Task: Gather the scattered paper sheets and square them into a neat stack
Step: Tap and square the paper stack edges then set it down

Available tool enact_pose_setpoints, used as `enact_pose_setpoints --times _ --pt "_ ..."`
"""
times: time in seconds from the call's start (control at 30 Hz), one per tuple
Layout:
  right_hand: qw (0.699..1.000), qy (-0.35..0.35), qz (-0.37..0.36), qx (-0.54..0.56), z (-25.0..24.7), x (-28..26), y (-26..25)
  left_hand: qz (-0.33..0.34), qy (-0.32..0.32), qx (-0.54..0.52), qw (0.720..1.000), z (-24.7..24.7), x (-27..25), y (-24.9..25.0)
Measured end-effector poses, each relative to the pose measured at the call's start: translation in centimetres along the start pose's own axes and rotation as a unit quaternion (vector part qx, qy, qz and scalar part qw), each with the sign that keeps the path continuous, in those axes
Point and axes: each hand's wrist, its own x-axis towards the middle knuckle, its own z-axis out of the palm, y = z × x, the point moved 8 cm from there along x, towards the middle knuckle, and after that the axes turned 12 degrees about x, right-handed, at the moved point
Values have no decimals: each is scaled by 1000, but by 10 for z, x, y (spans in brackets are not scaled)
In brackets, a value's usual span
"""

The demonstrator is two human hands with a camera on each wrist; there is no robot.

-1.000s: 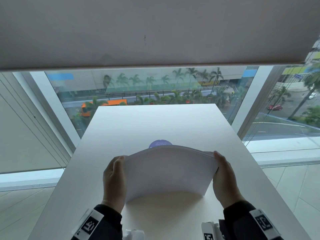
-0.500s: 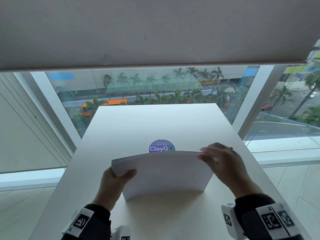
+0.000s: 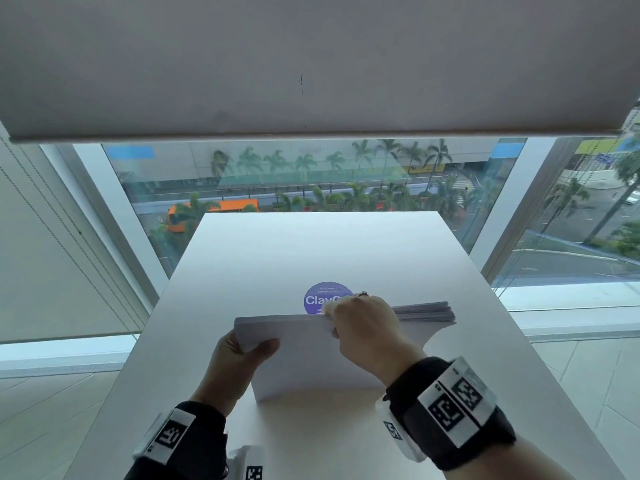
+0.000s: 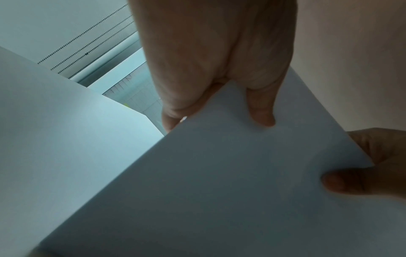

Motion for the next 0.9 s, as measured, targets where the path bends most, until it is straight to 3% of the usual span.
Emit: enact_pose_setpoints --times 0.07,0.13,0.23,0.33,0.47,0.6,0.7,0.77,0.9 --pt "1000 11 7 20 -3 -2 3 25 45 45 998 -7 -2 5" --pt "997 40 20 55 -17 -7 8 40 130 145 980 -23 -6 8" --pt "981 115 74 138 -49 -18 29 -17 215 168 962 -46 -14 -1" --pt "944 155 141 255 -61 -29 60 -30 139 31 989 -30 -13 1" --pt "830 216 159 488 -48 -40 85 38 -7 -48 998 9 -9 29" --pt "720 252 157 627 -12 -49 98 65 -12 -60 996 14 -5 44" --pt "663 250 153 689 10 -54 105 81 2 -10 997 14 -6 47" --pt "645 221 146 716 23 -56 104 82 14 11 996 13 -9 42" --pt "648 168 159 725 44 -61 106 76 19 -9 997 11 -13 31"
